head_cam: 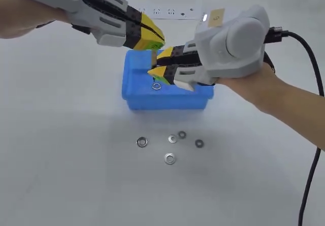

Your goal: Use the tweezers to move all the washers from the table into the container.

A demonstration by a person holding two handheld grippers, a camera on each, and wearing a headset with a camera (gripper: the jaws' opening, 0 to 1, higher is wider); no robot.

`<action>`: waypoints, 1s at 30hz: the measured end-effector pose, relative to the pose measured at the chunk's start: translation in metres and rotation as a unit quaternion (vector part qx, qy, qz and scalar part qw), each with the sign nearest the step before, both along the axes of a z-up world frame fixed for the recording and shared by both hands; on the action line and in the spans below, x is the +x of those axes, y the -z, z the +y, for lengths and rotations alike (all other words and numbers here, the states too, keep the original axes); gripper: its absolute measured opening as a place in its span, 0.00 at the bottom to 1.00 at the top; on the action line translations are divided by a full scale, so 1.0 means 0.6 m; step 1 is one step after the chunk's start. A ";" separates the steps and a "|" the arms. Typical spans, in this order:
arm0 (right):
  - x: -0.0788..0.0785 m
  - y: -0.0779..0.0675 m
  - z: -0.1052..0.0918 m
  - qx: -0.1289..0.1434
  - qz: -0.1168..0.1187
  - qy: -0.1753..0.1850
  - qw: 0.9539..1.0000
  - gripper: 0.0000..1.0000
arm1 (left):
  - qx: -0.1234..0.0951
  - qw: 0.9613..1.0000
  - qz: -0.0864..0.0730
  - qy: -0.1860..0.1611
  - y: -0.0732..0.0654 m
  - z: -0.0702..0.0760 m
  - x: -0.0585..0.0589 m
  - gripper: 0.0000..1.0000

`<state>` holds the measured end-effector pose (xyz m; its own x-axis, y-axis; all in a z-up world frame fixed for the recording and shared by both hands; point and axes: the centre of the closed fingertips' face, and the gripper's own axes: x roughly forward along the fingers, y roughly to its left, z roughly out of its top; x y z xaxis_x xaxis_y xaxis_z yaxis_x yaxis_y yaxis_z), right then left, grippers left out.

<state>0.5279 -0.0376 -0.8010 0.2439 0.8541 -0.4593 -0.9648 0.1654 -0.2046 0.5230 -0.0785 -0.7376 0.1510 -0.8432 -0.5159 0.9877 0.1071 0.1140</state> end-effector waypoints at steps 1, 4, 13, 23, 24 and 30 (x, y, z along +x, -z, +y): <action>-0.002 -0.001 0.000 0.000 0.000 -0.001 1.000 0.12 | 0.001 1.000 -0.001 0.001 -0.002 0.000 -0.005 0.04; -0.021 -0.012 0.001 0.003 0.002 -0.008 1.000 0.12 | 0.002 1.000 -0.003 0.003 -0.014 0.005 -0.025 0.04; -0.083 -0.033 -0.005 0.006 0.006 -0.032 0.999 0.12 | -0.002 1.000 0.001 0.005 -0.035 0.010 -0.086 0.05; -0.151 -0.033 -0.032 0.001 0.003 -0.026 1.000 0.12 | -0.026 1.000 0.006 -0.008 -0.038 -0.013 -0.153 0.04; -0.157 -0.031 -0.035 0.000 0.005 -0.027 1.000 0.12 | -0.024 1.000 0.009 -0.006 -0.037 -0.015 -0.160 0.04; -0.194 -0.017 -0.046 -0.005 0.010 -0.030 0.999 0.12 | -0.016 1.000 0.015 -0.010 -0.026 -0.019 -0.195 0.05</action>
